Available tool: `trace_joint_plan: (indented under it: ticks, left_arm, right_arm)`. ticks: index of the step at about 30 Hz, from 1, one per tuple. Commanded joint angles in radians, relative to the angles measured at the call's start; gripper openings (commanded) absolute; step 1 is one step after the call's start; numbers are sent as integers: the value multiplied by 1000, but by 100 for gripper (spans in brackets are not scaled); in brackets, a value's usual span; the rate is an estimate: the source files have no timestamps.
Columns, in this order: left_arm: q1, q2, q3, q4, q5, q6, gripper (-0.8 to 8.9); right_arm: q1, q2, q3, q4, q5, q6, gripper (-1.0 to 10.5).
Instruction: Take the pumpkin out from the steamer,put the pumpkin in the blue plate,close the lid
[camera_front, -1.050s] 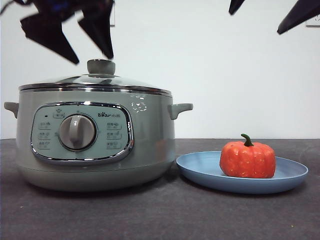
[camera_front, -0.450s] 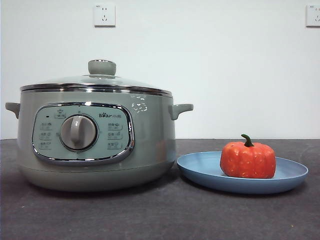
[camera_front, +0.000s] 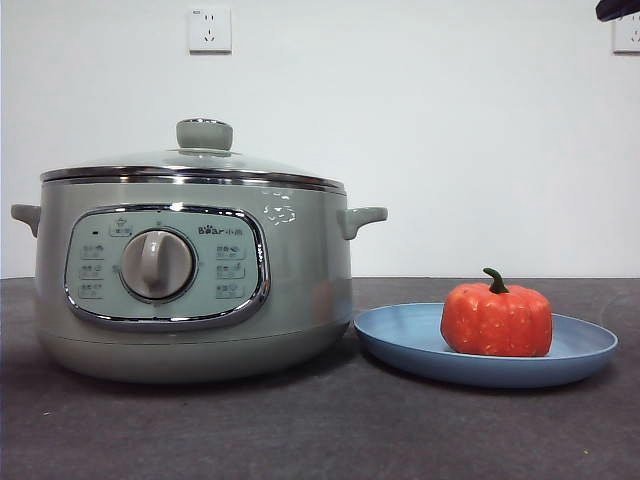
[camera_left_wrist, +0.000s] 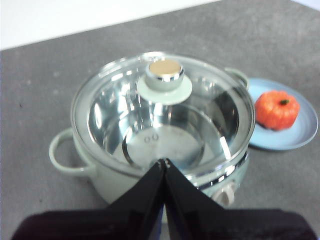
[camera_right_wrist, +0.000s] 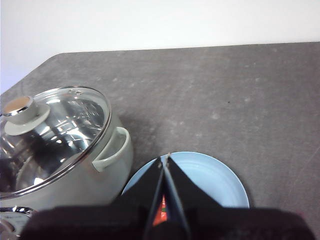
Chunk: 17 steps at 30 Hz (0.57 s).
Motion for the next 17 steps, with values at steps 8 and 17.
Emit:
trace_joint_plan:
  ticks: [8, 17]
  left_arm:
    - [-2, 13, -4, -2, 2, -7, -3]
    - [38, -71, -5, -48, -9, 44, -3]
  right_arm:
    - [1, -3, -6, 6, 3, 17, -17]
    - [1, -3, -6, 6, 3, 17, -17]
